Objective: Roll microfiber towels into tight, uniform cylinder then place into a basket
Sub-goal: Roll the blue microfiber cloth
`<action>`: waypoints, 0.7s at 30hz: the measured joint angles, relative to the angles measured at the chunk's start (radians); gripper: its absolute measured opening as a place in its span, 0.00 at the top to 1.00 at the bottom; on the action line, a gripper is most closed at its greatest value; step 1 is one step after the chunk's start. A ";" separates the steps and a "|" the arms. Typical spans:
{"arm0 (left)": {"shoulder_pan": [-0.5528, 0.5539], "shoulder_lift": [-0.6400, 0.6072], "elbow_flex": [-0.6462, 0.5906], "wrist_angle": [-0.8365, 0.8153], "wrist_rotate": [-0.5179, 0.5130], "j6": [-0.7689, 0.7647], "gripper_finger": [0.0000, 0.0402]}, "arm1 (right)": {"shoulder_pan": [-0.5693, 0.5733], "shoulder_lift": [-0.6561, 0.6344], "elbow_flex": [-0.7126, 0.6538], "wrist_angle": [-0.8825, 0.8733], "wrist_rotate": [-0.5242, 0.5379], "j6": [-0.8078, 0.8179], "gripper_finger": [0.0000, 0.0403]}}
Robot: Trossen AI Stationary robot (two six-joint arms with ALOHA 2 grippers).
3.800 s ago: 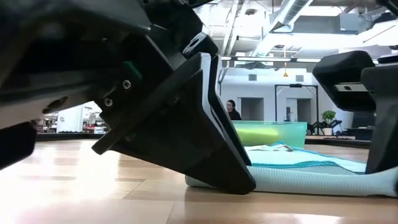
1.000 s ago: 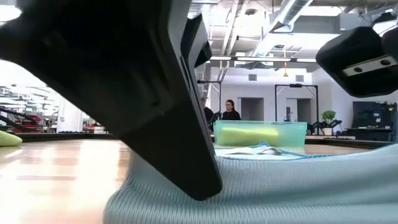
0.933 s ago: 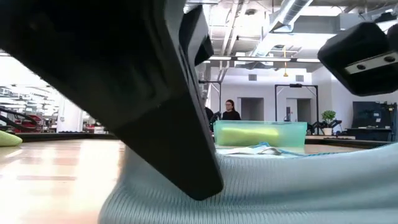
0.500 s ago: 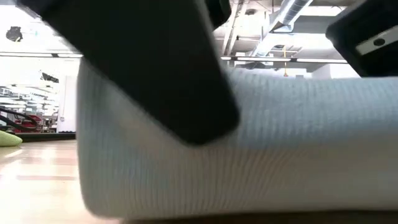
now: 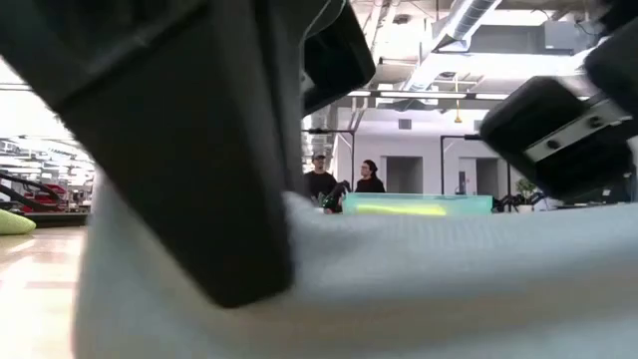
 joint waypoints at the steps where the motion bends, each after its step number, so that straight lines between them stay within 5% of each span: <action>1: 0.005 0.000 0.000 -0.006 0.004 0.000 1.00 | -0.008 0.000 -0.001 -0.013 0.000 0.010 0.97; 16: 0.043 -0.010 0.000 -0.098 -0.037 -0.022 1.00 | -0.017 0.000 -0.002 -0.067 0.071 0.057 0.97; 21: 0.014 -0.046 0.000 -0.063 -0.007 -0.036 1.00 | -0.007 -0.011 0.000 0.044 -0.029 0.038 0.96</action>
